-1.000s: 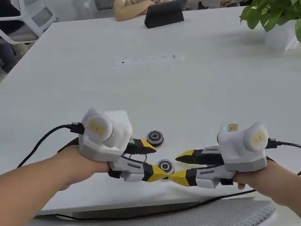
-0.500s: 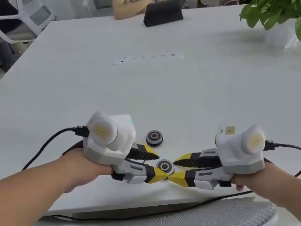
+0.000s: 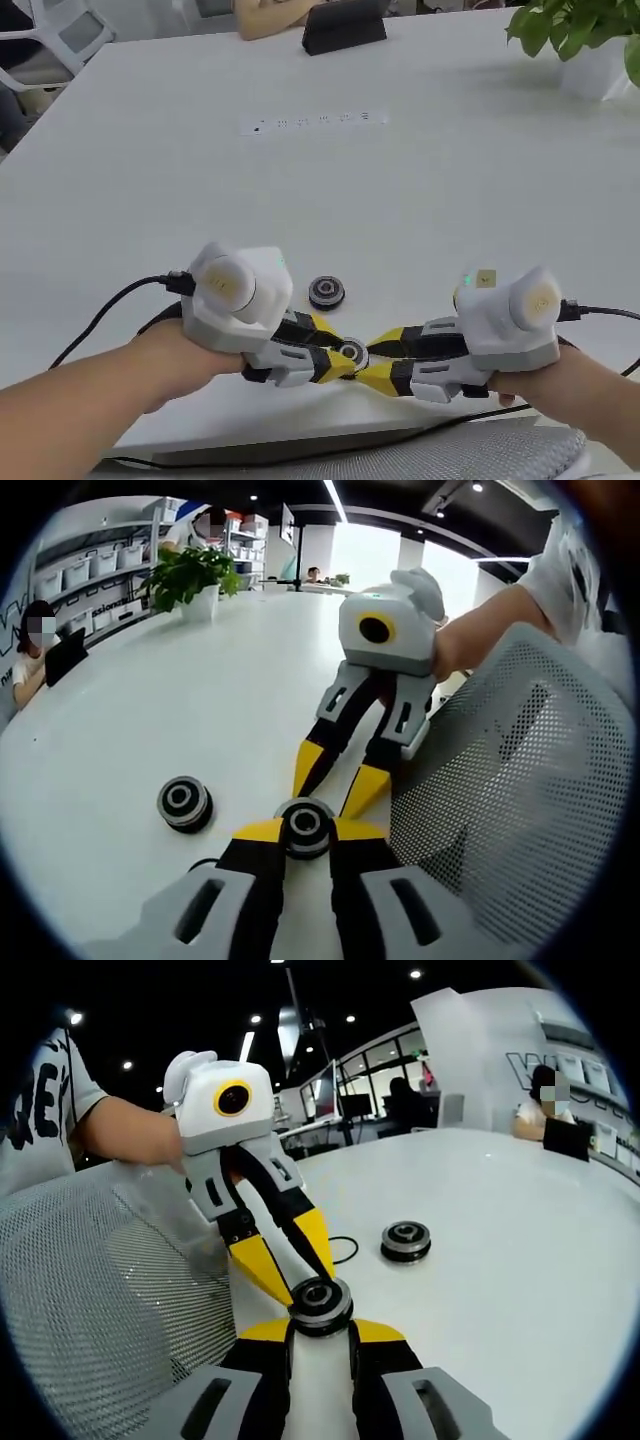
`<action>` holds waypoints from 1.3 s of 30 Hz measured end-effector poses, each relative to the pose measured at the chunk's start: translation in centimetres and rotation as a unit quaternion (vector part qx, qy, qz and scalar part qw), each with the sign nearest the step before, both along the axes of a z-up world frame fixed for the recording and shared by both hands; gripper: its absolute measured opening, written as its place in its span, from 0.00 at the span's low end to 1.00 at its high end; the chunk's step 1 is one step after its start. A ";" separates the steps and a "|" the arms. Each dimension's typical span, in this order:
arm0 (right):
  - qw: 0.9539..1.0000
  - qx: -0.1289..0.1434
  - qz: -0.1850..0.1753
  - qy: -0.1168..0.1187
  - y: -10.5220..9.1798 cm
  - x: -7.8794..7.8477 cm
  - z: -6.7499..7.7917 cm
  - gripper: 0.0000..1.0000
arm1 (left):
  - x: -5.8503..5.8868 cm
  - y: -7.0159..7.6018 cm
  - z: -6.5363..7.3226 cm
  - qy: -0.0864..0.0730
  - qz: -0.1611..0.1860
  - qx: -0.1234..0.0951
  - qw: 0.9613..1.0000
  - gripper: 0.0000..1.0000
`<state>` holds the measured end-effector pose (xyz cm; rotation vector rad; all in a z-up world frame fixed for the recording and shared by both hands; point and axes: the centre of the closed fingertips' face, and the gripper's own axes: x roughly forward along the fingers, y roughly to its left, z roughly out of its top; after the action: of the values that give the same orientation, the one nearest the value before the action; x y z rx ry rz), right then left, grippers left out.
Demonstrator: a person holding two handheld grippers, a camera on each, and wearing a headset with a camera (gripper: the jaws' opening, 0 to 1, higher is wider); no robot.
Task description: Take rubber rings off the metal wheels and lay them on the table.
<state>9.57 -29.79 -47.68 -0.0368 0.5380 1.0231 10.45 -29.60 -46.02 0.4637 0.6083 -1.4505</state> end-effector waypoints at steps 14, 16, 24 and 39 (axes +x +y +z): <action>1.000 -0.002 -0.006 -0.002 0.0 0.0 0.0 0.19 | -0.2 -0.3 -0.2 -0.039 -0.016 0.006 0.999 0.11; 1.000 -0.003 -0.006 -0.003 0.0 -0.1 0.0 0.19 | -0.2 -0.3 -0.2 -0.039 -0.015 0.005 0.999 0.11; 1.000 0.002 -0.015 -0.002 0.0 0.0 0.0 0.18 | 0.0 -0.5 -0.2 -0.059 -0.016 0.002 0.998 0.07; 0.999 -0.005 -0.038 0.012 -0.9 0.3 -0.5 0.00 | 0.2 -0.5 -0.2 -0.056 -0.010 0.006 0.998 0.07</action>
<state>9.82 -30.69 -48.16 -0.0117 0.5622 0.9471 10.63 -30.09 -46.26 0.5574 0.5250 -1.4295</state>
